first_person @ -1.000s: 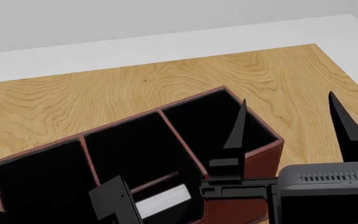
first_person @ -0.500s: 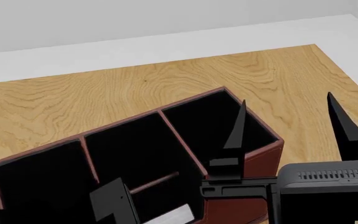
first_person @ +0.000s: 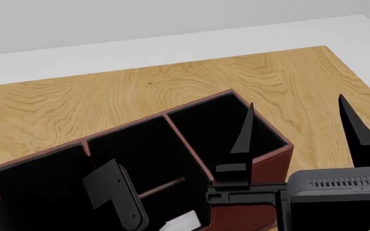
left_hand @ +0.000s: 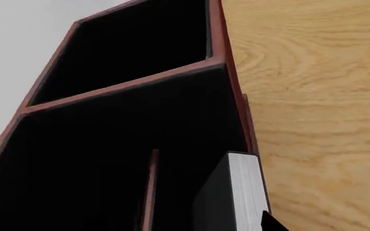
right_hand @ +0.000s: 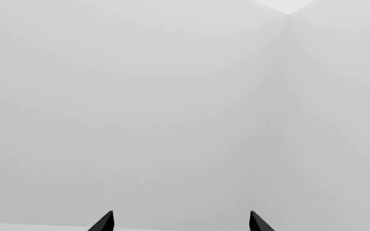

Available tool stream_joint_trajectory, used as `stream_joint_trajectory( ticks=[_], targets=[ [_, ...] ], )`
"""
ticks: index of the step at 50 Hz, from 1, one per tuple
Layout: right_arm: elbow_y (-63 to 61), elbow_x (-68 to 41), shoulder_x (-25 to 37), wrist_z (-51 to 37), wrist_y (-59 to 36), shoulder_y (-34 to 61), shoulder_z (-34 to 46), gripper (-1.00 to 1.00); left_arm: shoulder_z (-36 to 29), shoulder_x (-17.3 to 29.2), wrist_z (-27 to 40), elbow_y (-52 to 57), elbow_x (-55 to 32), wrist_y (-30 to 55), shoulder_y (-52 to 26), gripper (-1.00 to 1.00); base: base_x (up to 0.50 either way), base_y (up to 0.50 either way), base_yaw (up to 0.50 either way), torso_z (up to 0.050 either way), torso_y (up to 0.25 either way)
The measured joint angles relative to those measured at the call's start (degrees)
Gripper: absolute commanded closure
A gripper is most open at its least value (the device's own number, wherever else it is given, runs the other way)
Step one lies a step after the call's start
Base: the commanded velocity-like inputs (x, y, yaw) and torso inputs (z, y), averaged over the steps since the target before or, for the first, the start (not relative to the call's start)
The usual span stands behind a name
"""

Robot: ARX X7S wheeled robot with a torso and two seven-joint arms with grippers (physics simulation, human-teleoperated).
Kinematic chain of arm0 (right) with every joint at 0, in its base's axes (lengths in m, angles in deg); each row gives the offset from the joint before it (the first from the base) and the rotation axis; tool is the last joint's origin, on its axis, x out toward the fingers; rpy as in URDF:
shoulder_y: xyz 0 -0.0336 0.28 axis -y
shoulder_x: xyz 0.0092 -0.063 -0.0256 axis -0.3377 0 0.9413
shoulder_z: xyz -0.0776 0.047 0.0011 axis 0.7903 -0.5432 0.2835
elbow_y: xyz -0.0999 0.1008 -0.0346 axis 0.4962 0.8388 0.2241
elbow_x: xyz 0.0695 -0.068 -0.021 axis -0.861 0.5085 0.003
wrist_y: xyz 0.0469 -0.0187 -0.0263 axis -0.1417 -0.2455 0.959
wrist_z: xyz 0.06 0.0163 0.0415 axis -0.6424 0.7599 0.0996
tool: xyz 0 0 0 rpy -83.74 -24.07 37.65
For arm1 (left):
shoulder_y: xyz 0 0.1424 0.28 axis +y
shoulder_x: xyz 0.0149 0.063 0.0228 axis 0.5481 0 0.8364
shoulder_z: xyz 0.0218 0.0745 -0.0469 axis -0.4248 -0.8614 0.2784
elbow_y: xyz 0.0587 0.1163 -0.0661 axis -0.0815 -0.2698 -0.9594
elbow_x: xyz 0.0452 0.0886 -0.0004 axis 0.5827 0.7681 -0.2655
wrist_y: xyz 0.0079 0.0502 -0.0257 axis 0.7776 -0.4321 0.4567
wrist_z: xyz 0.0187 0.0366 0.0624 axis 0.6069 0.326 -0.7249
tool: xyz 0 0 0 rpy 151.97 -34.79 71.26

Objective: Pick up the book and place it in the back compartment of the caddy.

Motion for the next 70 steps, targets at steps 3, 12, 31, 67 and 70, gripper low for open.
stream_joint_trajectory(
  ticks=[3,12,31,67,70],
  targets=[
    [-0.17,-0.1,0.05,-0.1,-0.01,-0.03,-0.05,-1.0,0.36,0.38,0.47,1.1,-0.19,0.39,-0.17,-1.0,0.0,0.0,0.0,0.0,0.0],
    [-0.57,-0.34,0.21,-0.33,0.04,-0.13,-0.2,-1.0,2.66,1.51,2.57,4.84,-1.55,1.53,-0.78,-1.0,0.0,0.0,0.0,0.0,0.0],
    [-1.11,-0.78,0.61,-0.74,0.22,-0.29,-0.49,-1.0,9.8,2.16,11.68,11.04,-1.8,-2.23,0.59,-1.0,0.0,0.0,0.0,0.0,0.0],
    [-0.79,-1.05,0.93,-1.03,0.57,-0.03,-0.06,-1.0,19.33,-0.27,29.72,10.83,4.61,-17.63,8.62,-1.0,0.0,0.0,0.0,0.0,0.0],
    [-0.84,-1.09,0.97,-1.1,0.55,-0.01,-0.03,-1.0,19.87,-0.33,30.52,10.82,4.83,-18.47,9.05,-1.0,0.0,0.0,0.0,0.0,0.0]
  ],
)
